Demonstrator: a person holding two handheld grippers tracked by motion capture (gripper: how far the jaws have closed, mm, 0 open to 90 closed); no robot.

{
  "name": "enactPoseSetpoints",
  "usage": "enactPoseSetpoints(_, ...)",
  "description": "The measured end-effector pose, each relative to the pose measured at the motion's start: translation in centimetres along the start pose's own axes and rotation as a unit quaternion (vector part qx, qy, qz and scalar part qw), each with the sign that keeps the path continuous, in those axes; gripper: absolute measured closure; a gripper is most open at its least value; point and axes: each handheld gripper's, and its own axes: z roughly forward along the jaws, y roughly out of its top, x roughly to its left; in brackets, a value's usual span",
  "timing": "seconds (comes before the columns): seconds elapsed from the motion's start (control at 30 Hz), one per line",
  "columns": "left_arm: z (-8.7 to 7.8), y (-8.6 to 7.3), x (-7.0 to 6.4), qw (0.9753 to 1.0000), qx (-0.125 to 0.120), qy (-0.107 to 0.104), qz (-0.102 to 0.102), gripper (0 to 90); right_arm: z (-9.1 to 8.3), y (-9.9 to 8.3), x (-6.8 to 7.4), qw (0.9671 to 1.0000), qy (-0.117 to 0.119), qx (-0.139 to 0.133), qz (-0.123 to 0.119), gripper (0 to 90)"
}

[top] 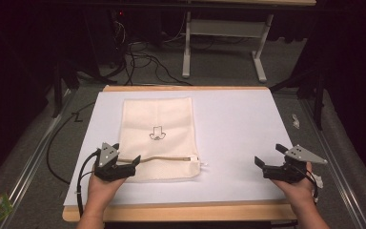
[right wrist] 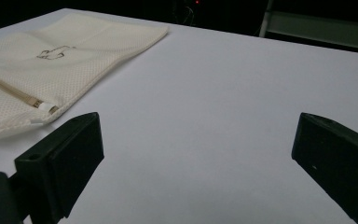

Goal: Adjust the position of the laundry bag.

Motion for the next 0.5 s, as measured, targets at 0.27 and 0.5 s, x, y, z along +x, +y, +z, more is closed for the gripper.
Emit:
enactPoseSetpoints(0.27, -0.9, -0.3, -0.5, 0.9999, 0.005, 0.001, 0.009, 11.1, -0.9, -0.5, 0.0, 0.9999, -0.009, 0.004, 0.001, 4.2)
enactPoseSetpoints(0.5, -2.5, -1.9, -0.4, 0.9996, 0.008, 0.026, 0.005, 13.3, -0.8, -0.9, 0.5, 0.9998, 0.005, 0.019, 0.002, 5.6)
